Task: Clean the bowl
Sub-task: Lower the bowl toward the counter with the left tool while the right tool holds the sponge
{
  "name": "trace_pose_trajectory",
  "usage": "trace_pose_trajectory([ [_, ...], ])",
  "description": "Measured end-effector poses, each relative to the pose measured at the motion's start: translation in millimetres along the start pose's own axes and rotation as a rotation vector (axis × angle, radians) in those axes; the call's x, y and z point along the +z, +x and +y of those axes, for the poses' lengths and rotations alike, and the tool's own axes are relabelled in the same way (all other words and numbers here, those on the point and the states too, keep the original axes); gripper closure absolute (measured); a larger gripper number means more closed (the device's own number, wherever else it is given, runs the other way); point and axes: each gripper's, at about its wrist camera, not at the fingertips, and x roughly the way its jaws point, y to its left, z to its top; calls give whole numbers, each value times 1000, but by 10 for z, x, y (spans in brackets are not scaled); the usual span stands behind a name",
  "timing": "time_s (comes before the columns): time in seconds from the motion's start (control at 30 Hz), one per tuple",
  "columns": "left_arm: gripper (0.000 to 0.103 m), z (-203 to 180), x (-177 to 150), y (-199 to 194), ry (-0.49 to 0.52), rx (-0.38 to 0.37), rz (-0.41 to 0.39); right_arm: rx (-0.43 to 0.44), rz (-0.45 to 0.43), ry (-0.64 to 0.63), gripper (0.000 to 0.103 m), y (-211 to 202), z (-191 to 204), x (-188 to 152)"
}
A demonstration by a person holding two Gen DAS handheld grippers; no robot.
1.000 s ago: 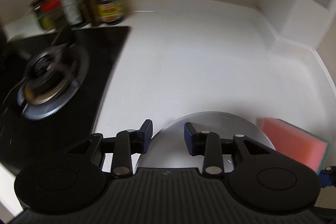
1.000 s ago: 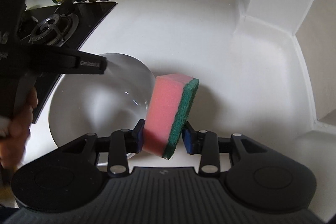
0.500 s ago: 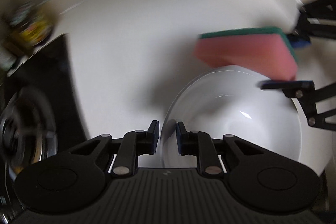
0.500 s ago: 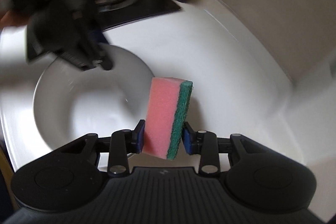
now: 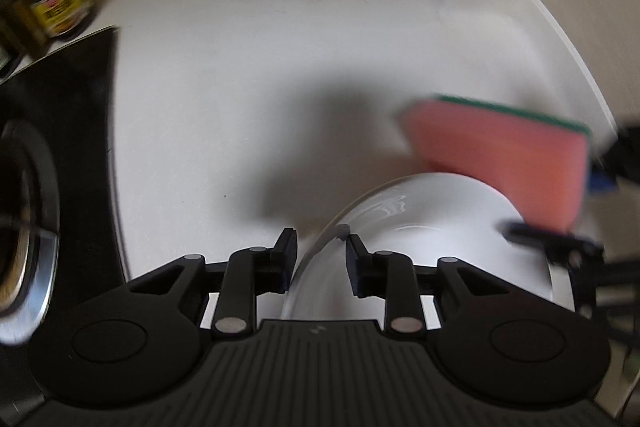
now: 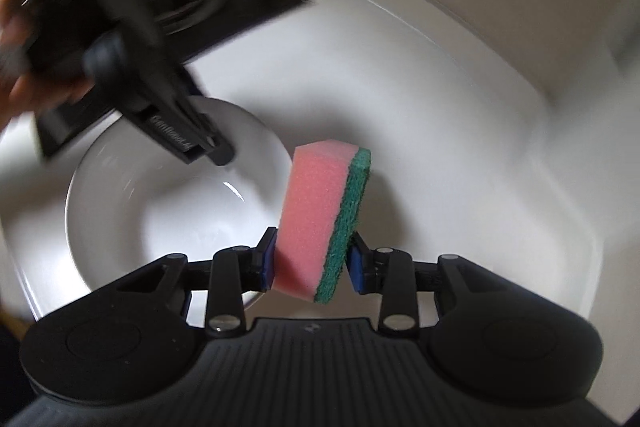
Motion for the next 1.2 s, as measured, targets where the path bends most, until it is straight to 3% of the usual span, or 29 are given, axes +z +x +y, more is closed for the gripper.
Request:
trace_pose_trajectory([
  [0.13,63,-39,-129,-37,-114,19,-45,-57,-32,177,72,-137,86,-277],
  [0.23,63,-54,-234,-66,-256,40,-72,-13,-60,345,70,-242,57,-508],
  [0.33,66,-135,-442,-162,-302,101,-101,-7,-56,333,70,-211,8,-483],
  [0.43,79,-194,-536,-210,-234,136,-85,-14,-37,251,71,-115,-47,-353],
  [0.57,87,-234,-593,-236,-34,71,-18,-12,1,79,73,58,-161,-60],
  [0.7,77,-383,-722,-246,167,67,-3,-5,38,-96,74,207,-148,219],
  [0.83,73,-489,-815,-214,210,112,-29,-1,59,-259,74,234,-32,335],
  [0.9,77,-496,-831,-182,155,138,-50,-8,56,-292,74,213,-3,325],
  [1.0,81,-470,-820,-156,-7,168,-79,-31,38,-277,75,179,27,281],
  [1.2,73,-469,-751,-174,-212,252,-131,-70,-29,-30,75,41,8,10],
])
